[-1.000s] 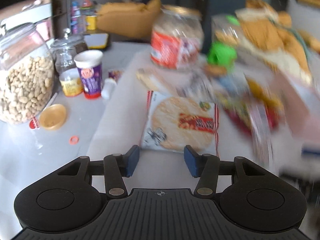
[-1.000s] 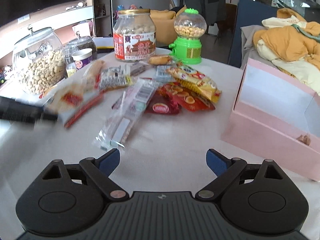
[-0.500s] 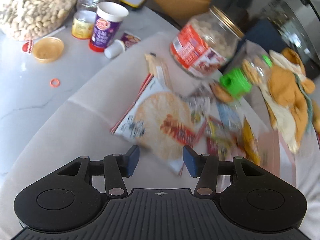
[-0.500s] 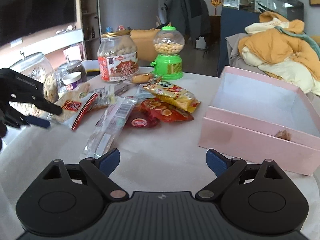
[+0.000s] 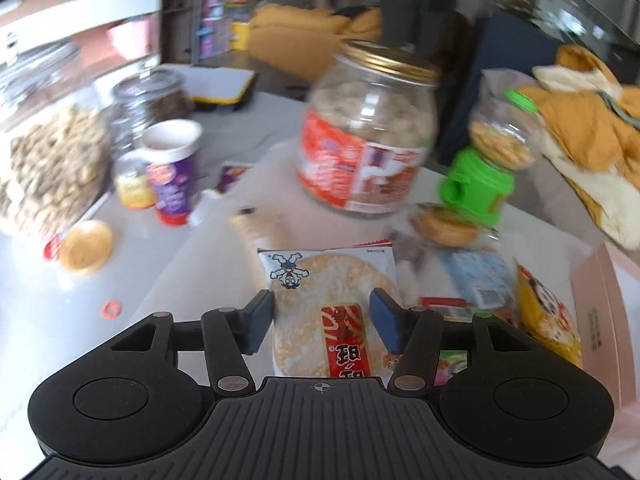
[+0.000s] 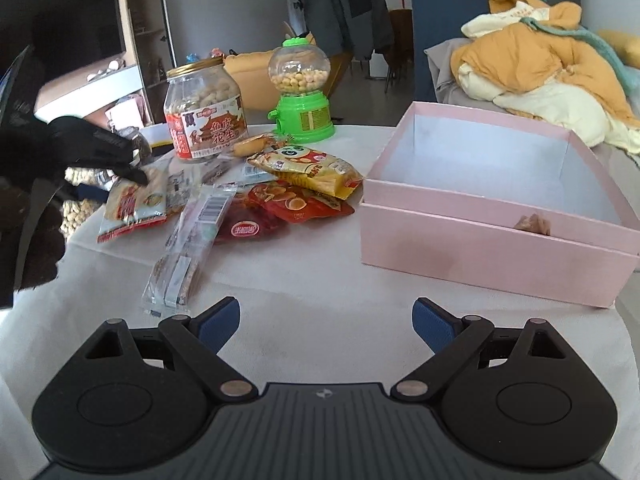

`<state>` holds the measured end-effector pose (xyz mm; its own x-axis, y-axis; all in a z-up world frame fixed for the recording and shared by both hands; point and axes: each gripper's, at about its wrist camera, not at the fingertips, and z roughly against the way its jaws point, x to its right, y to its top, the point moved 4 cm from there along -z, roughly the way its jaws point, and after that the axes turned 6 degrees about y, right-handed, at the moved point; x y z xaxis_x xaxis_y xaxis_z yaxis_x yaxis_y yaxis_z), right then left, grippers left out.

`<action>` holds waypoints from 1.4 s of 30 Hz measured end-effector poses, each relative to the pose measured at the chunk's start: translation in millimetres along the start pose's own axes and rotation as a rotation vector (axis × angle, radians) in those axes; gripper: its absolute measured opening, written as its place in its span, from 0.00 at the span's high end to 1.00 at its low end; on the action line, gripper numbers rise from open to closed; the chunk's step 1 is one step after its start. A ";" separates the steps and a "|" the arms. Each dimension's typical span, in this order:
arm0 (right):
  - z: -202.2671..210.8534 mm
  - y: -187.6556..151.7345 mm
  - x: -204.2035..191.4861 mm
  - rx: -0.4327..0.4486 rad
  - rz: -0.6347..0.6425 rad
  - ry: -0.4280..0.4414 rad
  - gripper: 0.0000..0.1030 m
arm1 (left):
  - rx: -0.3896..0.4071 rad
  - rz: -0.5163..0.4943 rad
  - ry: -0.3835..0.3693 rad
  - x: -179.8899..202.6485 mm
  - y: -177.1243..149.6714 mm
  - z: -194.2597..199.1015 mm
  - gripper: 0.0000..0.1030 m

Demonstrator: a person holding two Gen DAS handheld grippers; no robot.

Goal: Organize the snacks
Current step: 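Reach the left tool to the round rice cracker packet and grasp it, then drop the rice cracker into the pink box with left tool while right tool places a stick packet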

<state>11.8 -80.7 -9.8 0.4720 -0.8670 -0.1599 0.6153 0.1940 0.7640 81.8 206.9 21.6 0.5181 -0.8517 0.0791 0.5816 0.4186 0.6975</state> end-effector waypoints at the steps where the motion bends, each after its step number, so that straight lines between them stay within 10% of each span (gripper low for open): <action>1: -0.5 -0.7 -1.8 -0.001 0.010 -0.006 0.09 | -0.001 -0.026 -0.018 5.9 -0.9 0.1 0.42; 14: -4.1 -3.4 -4.1 -0.017 0.028 -0.016 0.09 | 0.008 -0.404 -0.007 74.7 -29.1 -14.6 0.18; 27: -2.0 2.8 -2.2 -0.005 -0.006 0.036 0.10 | 0.027 -0.271 -0.163 1.6 -48.2 47.9 0.22; 34: -28.7 35.5 -52.7 -0.116 0.039 0.211 0.43 | 0.042 -0.223 -0.199 -36.3 -61.8 85.3 0.22; 42: -53.2 44.9 -80.6 -0.227 0.086 0.197 0.79 | 0.007 -0.226 -0.258 -47.3 -78.3 97.5 0.22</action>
<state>35.0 22.4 4.2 0.6282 -0.7416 -0.2354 0.6824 0.3798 0.6246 -49.4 183.7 32.7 0.2005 -0.9747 0.0989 0.6591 0.2090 0.7224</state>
